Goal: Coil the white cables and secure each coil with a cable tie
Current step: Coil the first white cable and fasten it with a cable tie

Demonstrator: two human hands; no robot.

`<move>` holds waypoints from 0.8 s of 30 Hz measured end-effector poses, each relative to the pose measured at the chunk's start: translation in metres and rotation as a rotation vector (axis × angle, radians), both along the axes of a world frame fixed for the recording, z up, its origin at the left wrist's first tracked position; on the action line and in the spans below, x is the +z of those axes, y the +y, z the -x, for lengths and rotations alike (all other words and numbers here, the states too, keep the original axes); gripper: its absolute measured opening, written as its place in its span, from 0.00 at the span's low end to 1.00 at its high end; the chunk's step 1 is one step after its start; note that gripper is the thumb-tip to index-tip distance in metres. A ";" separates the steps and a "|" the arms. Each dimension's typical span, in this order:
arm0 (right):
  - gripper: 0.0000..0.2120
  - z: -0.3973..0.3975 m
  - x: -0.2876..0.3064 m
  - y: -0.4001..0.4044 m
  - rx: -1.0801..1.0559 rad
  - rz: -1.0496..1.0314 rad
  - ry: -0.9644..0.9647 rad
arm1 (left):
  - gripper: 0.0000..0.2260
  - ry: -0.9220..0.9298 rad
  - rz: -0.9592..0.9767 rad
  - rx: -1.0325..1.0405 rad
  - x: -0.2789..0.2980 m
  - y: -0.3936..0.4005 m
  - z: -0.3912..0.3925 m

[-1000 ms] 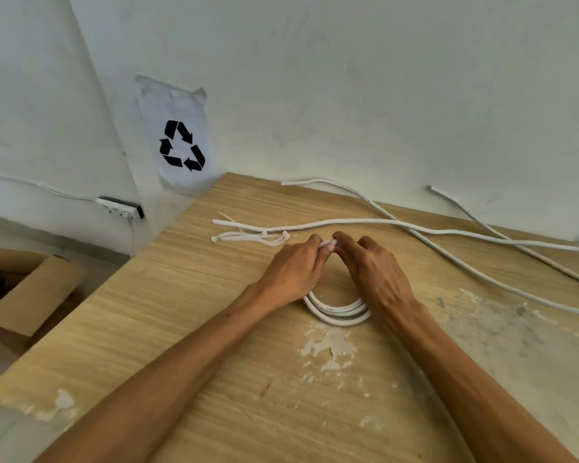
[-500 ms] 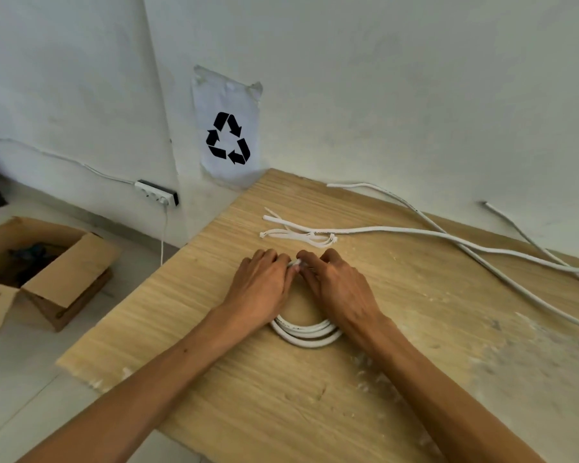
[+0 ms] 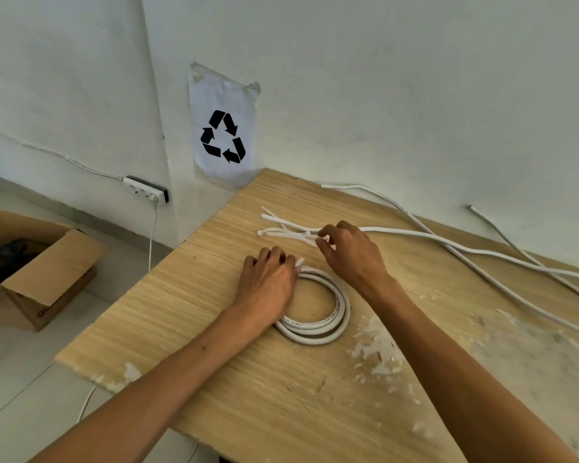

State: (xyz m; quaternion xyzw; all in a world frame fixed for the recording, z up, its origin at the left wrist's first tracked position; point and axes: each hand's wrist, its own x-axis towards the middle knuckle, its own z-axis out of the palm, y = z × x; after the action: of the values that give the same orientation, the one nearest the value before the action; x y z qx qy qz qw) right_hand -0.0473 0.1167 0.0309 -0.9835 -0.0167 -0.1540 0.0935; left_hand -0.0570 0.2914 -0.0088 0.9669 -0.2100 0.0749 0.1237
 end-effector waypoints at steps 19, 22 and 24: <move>0.11 -0.015 -0.008 -0.010 0.088 0.173 0.167 | 0.17 -0.016 -0.036 -0.033 0.007 -0.002 0.005; 0.14 -0.014 -0.008 -0.008 0.093 0.166 0.183 | 0.15 -0.009 -0.043 -0.039 0.011 -0.007 0.003; 0.17 -0.015 -0.007 -0.008 0.109 0.179 0.171 | 0.14 -0.010 -0.040 -0.035 0.012 -0.009 0.004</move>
State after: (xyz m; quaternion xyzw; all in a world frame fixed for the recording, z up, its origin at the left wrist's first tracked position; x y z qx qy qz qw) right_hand -0.0322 0.1087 0.0234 -0.9951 -0.0758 -0.0620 0.0145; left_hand -0.0607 0.2826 0.0031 0.9650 -0.2290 0.0732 0.1048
